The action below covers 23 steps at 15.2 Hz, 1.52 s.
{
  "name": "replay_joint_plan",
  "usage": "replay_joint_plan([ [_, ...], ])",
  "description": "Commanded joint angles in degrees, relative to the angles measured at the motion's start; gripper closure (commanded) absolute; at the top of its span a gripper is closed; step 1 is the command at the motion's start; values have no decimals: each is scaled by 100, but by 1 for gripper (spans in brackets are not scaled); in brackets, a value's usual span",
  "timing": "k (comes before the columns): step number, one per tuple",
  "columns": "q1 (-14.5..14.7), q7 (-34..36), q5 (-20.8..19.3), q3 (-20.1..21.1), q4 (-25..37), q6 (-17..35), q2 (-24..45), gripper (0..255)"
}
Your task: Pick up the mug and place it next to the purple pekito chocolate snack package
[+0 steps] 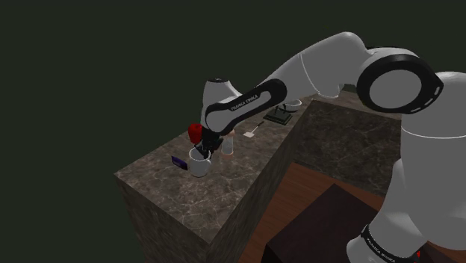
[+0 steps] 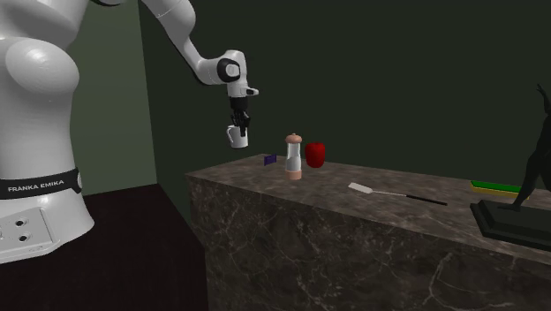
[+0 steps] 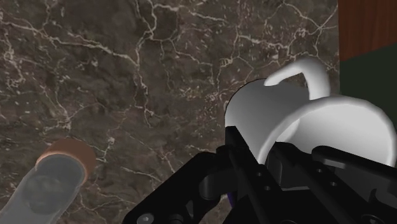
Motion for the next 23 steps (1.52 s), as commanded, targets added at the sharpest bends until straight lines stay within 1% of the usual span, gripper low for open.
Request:
replay_joint_plan([
  [1, -12, -24, 19, 7, -44, 132, 83, 255],
  [18, -76, -139, 161, 101, -157, 1098, 939, 255],
  [23, -76, -139, 160, 101, -155, 1097, 940, 255],
])
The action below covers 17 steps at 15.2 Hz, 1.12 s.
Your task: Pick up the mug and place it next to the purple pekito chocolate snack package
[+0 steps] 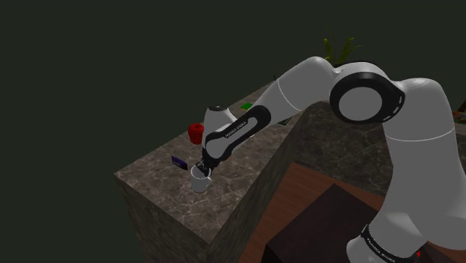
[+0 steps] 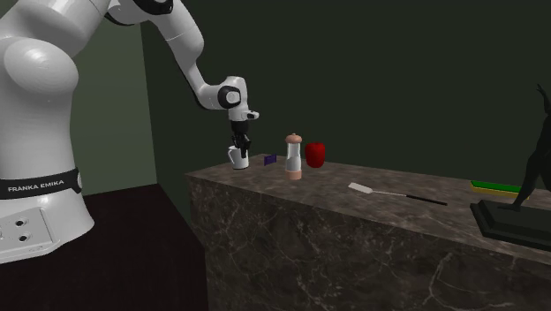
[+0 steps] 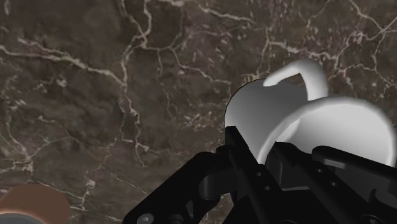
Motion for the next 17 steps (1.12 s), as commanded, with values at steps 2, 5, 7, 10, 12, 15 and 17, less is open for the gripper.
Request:
replay_joint_plan([
  [2, 0, 0, 0, 0, 2, 2, 1, 255],
  [5, 0, 0, 0, 0, 3, 2, 2, 0],
  [7, 0, 0, 0, 0, 2, 2, 1, 0],
  [10, 11, 13, -19, -17, -45, -114, -162, 0],
  [12, 31, 40, -60, -50, -114, -359, -477, 0],
  [15, 39, 50, -77, -63, -134, -459, -597, 0],
  [17, 39, 50, -77, -63, -133, -459, -596, 0],
])
